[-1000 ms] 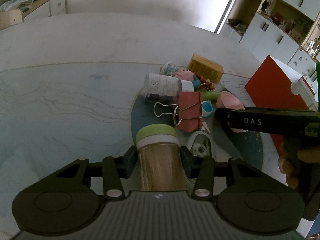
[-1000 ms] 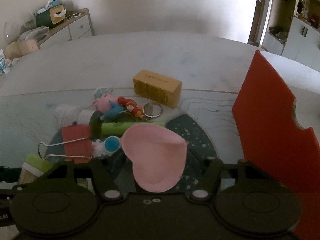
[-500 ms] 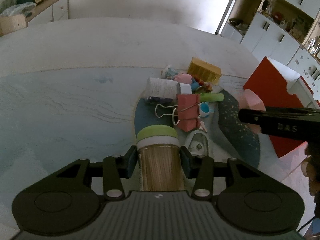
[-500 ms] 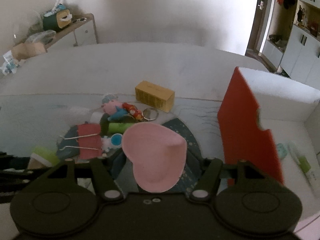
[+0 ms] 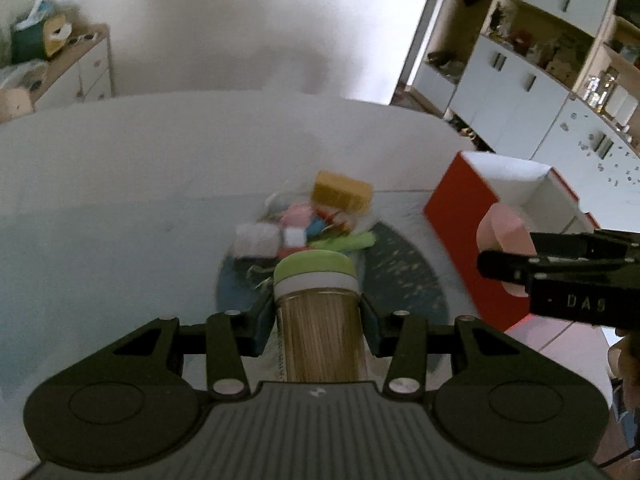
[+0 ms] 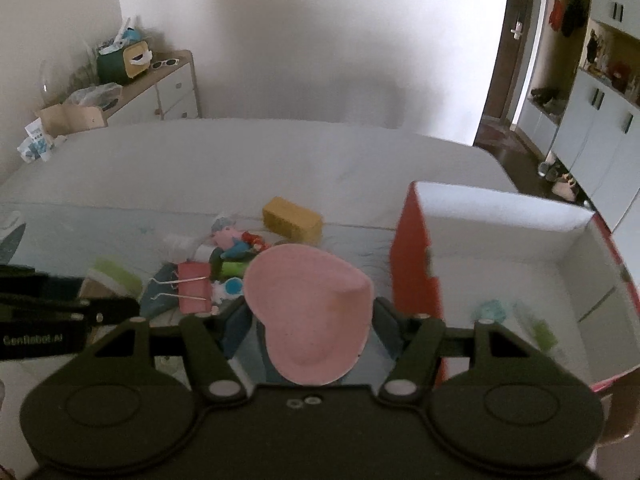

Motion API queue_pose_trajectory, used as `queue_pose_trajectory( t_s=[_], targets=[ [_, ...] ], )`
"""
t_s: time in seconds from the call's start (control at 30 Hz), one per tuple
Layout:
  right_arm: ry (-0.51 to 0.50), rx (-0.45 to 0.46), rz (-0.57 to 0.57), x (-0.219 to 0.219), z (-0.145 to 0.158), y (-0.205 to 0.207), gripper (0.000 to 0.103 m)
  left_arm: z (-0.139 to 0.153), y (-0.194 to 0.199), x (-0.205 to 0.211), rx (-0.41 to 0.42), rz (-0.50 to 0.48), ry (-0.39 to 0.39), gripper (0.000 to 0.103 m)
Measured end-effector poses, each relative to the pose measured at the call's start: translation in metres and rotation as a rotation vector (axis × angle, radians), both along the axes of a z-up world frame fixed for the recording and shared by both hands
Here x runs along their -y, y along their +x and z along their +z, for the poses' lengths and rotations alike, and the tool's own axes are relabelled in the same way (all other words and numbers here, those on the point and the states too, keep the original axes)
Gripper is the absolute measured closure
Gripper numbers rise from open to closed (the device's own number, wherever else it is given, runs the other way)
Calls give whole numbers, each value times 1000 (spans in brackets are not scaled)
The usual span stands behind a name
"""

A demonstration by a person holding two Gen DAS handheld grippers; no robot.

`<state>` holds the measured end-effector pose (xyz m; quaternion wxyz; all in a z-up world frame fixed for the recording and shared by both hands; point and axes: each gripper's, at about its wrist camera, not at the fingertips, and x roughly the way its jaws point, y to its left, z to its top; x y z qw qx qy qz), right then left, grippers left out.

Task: Organize rigid objects
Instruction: 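Grasp the green-lidded jar with the left tool while the right tool grasps the pink heart dish, then carry the jar and heart dish into the red box and release both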

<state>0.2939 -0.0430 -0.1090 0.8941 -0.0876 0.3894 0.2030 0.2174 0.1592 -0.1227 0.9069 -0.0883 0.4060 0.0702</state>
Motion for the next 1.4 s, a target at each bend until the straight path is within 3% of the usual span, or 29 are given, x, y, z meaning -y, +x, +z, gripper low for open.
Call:
queue_pose_trajectory(
  t_s=[0.27, 0.6, 1.03, 1.4],
  targets=[
    [-2, 31, -8, 40, 21, 1, 38, 26, 21, 45, 48, -75, 17, 58],
    [-9, 48, -26, 96, 27, 20, 38, 43, 65, 107, 84, -138, 22, 58],
    [-5, 20, -49, 171, 12, 56, 38, 26, 136, 180, 69, -180, 58, 58],
    [-38, -16, -50, 209, -15, 81, 38, -1, 195, 224, 25, -230, 116, 58]
  ],
)
